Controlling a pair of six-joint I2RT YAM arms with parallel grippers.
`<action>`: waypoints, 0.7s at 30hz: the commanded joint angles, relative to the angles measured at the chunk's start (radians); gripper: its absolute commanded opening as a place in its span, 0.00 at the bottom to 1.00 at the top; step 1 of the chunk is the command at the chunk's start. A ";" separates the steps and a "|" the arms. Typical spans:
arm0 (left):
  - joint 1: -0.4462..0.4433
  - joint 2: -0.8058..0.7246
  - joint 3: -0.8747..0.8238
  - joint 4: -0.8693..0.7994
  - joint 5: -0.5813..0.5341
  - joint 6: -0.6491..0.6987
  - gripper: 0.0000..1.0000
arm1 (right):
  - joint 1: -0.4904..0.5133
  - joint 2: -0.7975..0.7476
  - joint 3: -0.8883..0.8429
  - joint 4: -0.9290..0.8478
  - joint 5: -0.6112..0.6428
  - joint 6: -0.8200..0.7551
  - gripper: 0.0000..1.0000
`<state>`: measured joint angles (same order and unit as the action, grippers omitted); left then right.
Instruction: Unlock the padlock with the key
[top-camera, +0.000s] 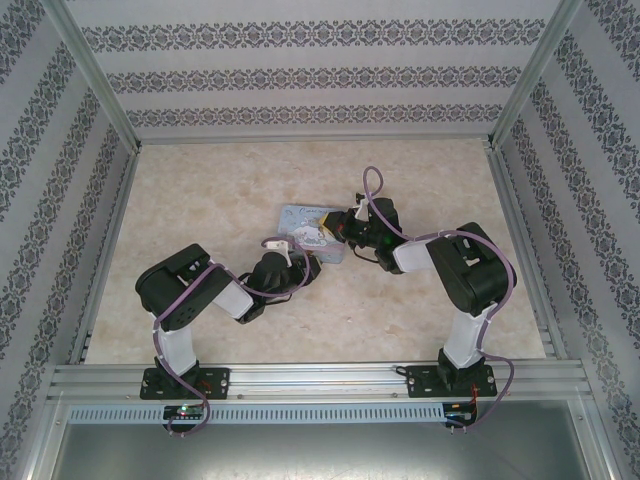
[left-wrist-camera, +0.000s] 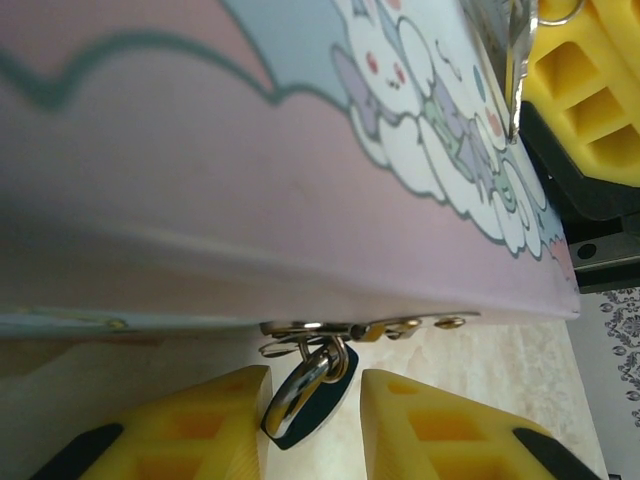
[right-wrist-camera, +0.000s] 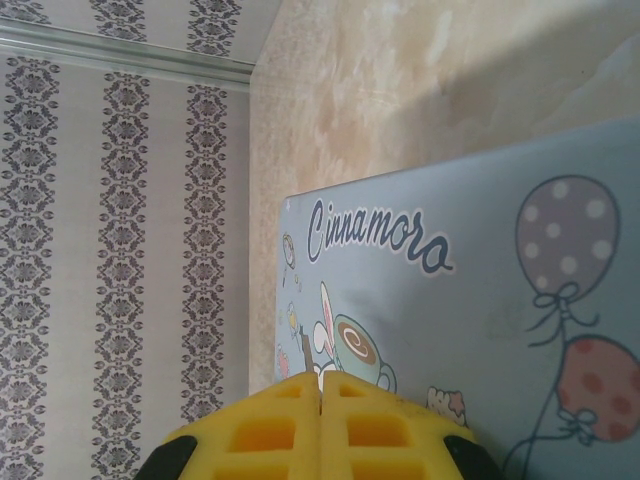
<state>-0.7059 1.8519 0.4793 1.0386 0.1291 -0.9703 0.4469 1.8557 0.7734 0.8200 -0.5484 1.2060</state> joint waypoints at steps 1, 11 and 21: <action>-0.007 -0.008 0.014 -0.070 0.003 0.019 0.29 | 0.000 0.031 -0.006 -0.016 -0.004 0.000 0.00; -0.007 0.014 0.033 -0.055 0.006 0.000 0.19 | 0.000 0.032 -0.016 -0.012 -0.005 0.000 0.00; -0.008 0.022 0.042 -0.043 0.000 -0.037 0.26 | 0.001 0.030 -0.023 -0.005 -0.006 0.000 0.00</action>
<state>-0.7071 1.8526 0.5003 1.0080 0.1257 -0.9791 0.4469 1.8599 0.7731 0.8314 -0.5480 1.2064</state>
